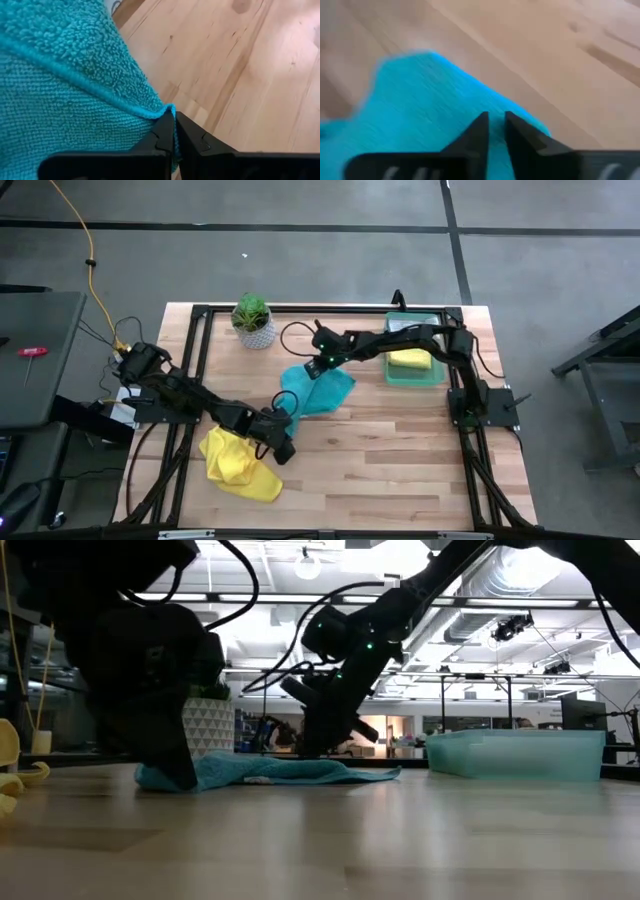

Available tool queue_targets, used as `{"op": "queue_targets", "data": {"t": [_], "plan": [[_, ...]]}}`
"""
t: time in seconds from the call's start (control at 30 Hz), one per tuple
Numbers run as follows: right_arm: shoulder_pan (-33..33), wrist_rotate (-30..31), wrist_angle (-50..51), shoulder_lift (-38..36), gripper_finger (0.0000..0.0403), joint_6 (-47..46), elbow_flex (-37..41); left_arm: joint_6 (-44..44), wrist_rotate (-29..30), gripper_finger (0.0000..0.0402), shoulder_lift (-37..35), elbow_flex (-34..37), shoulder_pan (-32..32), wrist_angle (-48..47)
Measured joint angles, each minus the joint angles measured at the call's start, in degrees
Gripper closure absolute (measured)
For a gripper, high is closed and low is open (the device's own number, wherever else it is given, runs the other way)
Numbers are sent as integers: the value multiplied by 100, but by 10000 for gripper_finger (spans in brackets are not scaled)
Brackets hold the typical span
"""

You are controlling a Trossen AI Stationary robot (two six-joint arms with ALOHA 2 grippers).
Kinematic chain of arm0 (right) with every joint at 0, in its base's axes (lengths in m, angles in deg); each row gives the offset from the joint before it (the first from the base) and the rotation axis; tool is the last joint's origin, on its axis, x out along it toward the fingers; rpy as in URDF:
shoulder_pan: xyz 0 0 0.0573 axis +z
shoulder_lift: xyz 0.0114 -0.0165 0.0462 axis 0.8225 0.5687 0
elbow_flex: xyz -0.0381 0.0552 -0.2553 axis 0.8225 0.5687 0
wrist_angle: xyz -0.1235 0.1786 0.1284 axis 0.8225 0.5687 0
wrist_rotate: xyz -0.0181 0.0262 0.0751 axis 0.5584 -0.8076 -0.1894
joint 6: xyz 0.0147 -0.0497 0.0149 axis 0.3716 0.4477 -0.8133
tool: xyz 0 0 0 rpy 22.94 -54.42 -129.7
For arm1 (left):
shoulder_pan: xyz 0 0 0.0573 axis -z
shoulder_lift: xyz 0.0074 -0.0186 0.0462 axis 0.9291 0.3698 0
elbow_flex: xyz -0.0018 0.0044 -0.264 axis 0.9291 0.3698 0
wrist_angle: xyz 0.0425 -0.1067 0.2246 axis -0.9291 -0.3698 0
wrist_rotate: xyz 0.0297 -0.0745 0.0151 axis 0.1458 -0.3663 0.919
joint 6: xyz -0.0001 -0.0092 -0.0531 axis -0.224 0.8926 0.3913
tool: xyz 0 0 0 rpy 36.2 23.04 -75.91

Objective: Fold microfiber towels
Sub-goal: Fold the blue microfiber cloth

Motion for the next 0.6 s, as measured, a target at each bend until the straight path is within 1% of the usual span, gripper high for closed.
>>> {"op": "queue_targets", "data": {"t": [0.07, 0.13, 0.3, 0.47, 0.6], "plan": [[42, 124, 371, -21, 380, 140, 22, 57, 6, 401, -6, -2, 0, -56], [123, 262, 618, -23, 396, 175, 96, 32, 30, 401, -6, -4, -7, -81], [444, 440, 1054, -80, 384, 9, 252, -239, 15, 401, -28, -2, -138, -132], [1060, 666, 1356, -169, 400, -168, 281, -556, -11, 401, -38, -10, -284, -286], [1541, 600, 1637, -346, 398, -494, 316, -849, -79, 401, -43, -17, -357, -511]]}}
